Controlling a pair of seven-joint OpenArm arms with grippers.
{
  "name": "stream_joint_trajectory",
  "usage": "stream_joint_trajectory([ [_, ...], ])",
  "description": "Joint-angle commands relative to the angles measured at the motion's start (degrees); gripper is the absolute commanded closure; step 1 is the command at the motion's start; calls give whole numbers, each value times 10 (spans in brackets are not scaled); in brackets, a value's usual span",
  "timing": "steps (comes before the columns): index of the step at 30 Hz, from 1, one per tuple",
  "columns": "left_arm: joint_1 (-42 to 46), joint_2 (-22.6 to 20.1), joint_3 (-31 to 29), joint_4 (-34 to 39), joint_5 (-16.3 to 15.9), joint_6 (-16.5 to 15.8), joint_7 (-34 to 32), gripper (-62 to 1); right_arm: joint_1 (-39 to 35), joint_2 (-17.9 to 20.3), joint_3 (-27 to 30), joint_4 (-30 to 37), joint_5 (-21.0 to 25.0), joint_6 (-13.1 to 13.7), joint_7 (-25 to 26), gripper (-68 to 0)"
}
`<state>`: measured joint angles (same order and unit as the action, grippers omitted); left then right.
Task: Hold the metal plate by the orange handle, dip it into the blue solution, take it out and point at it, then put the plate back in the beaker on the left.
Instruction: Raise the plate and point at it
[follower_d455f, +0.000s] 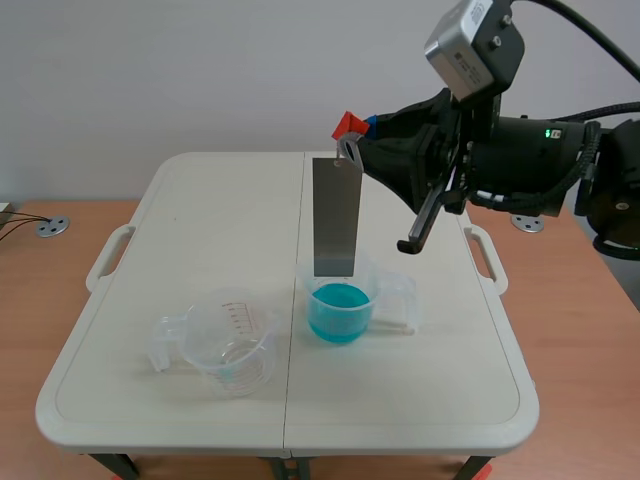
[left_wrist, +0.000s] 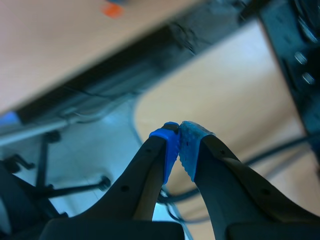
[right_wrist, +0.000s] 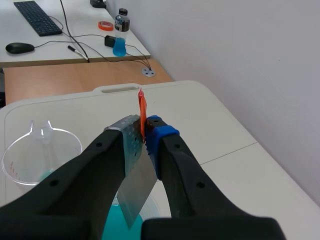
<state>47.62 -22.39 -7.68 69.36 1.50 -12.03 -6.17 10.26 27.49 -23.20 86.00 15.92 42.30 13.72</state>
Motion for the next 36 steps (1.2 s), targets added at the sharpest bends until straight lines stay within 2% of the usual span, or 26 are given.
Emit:
stream_joint_trajectory([
  [1, 0, -2, -29, 25, -2, 1, -11, -15, 8, 8, 8, 18, 10, 4, 12, -13],
  [4, 0, -2, -78, 48, -2, 1, -31, -15, 8, 9, 12, 28, 10, 4, 12, -13],
  [10, -8, -7, -164, 98, -2, 0, -112, -15, 8, 9, 31, 47, 10, 4, 11, -13],
  [14, -38, -7, -181, 121, -2, -2, -146, -15, 8, 9, 42, 57, 10, 4, 10, -13],
  [17, -76, -7, -178, 130, -2, -28, -153, -15, 9, 9, 49, 62, 12, 4, 10, -13],
  [21, -144, -7, -152, 132, -1, -60, -148, -15, 9, 9, 52, 62, 12, 4, 10, -13],
  [24, -197, -7, -115, 132, 11, -80, -134, -15, 9, 9, 52, 62, 12, 4, 10, -13],
  [28, -262, -7, -50, 131, 26, -104, -111, -15, 9, 9, 52, 62, 14, 4, 13, -13],
  [36, -369, -3, 91, 131, 26, -150, -63, -15, 9, 9, 52, 62, 14, 4, 13, -13],
])
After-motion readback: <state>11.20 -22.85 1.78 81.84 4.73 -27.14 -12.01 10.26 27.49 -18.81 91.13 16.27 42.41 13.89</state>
